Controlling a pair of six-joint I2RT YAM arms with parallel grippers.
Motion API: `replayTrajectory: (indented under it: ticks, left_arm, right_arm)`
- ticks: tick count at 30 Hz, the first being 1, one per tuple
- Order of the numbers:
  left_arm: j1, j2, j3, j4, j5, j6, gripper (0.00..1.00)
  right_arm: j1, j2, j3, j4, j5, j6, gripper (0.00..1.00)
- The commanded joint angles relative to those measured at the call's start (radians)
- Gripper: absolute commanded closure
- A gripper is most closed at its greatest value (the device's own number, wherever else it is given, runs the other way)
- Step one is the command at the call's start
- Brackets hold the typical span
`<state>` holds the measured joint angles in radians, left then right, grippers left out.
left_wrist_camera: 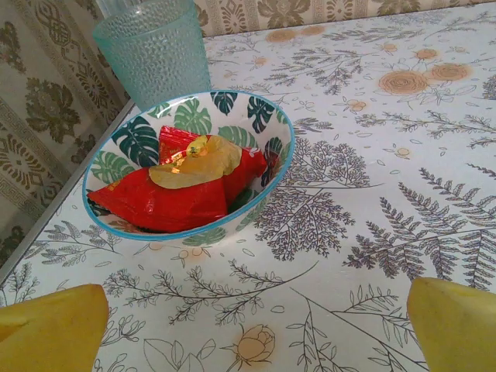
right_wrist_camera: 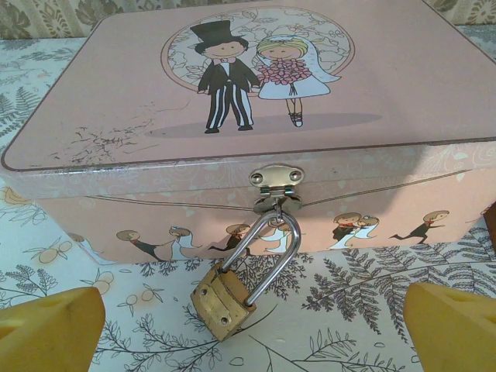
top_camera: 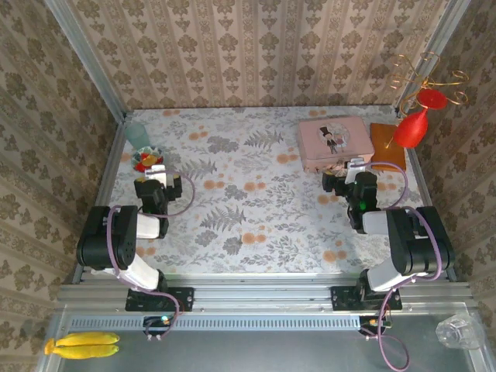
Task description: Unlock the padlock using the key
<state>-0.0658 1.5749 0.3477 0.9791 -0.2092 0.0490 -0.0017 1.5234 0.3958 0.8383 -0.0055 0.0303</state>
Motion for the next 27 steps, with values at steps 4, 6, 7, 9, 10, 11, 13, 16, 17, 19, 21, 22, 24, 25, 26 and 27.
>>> replayTrajectory:
  ticks: [4, 6, 7, 9, 10, 11, 13, 16, 17, 19, 21, 22, 24, 25, 26, 27]
  left_arm:
    - [-0.002, -0.012, 0.017, 0.007, -0.009, 0.014, 0.00]
    - [-0.001, -0.012, 0.017, 0.006, -0.009, 0.014, 0.00]
    - [-0.001, -0.012, 0.017, 0.006, -0.009, 0.014, 0.00]
    - [-0.001, -0.011, 0.017, 0.007, -0.009, 0.014, 0.00]
    - [-0.002, -0.012, 0.017, 0.007, -0.009, 0.014, 0.00]
    - [-0.002, -0.012, 0.017, 0.007, -0.010, 0.014, 0.00]
    - [-0.001, -0.011, 0.018, 0.007, -0.010, 0.014, 0.00]
    - [-0.001, -0.011, 0.017, 0.006, -0.010, 0.013, 0.00]
    - [-0.002, -0.011, 0.018, 0.006, -0.010, 0.013, 0.00]
    - [-0.001, -0.011, 0.018, 0.006, -0.008, 0.012, 0.00]
    - [-0.002, -0.011, 0.019, 0.006, -0.008, 0.012, 0.00]
    - [-0.002, -0.010, 0.019, 0.006, -0.009, 0.012, 0.00]
    - [-0.002, -0.011, 0.019, 0.007, -0.009, 0.012, 0.00]
    - [-0.002, -0.011, 0.019, 0.007, -0.009, 0.013, 0.00]
    - [-0.002, -0.010, 0.017, 0.010, -0.011, 0.014, 0.00]
    - [-0.008, -0.010, 0.015, 0.015, -0.023, 0.017, 0.00]
  right_arm:
    - [0.005, 0.004, 0.021, -0.004, 0.025, -0.001, 0.00]
    - [0.005, 0.004, 0.021, -0.004, 0.025, -0.001, 0.00]
    - [0.005, 0.004, 0.020, -0.004, 0.025, -0.001, 0.00]
    - [0.005, 0.004, 0.021, -0.004, 0.025, -0.001, 0.00]
    - [0.005, 0.004, 0.020, -0.004, 0.025, -0.002, 0.00]
    - [0.005, 0.004, 0.021, -0.005, 0.025, -0.002, 0.00]
    - [0.005, 0.004, 0.021, -0.004, 0.025, -0.001, 0.00]
    - [0.005, 0.004, 0.021, -0.004, 0.024, -0.001, 0.00]
    - [0.005, 0.004, 0.021, -0.004, 0.024, -0.001, 0.00]
    - [0.005, 0.004, 0.019, -0.004, 0.023, 0.000, 0.00]
    - [0.005, 0.005, 0.021, -0.004, 0.024, 0.000, 0.00]
    - [0.004, 0.004, 0.020, -0.004, 0.021, 0.002, 0.00]
    - [0.002, 0.004, 0.021, -0.005, 0.018, 0.002, 0.00]
    - [0.002, 0.004, 0.020, -0.004, 0.018, 0.002, 0.00]
    - [0.002, 0.004, 0.020, -0.004, 0.019, 0.002, 0.00]
    - [0.002, 0.003, 0.018, -0.002, 0.018, 0.001, 0.00]
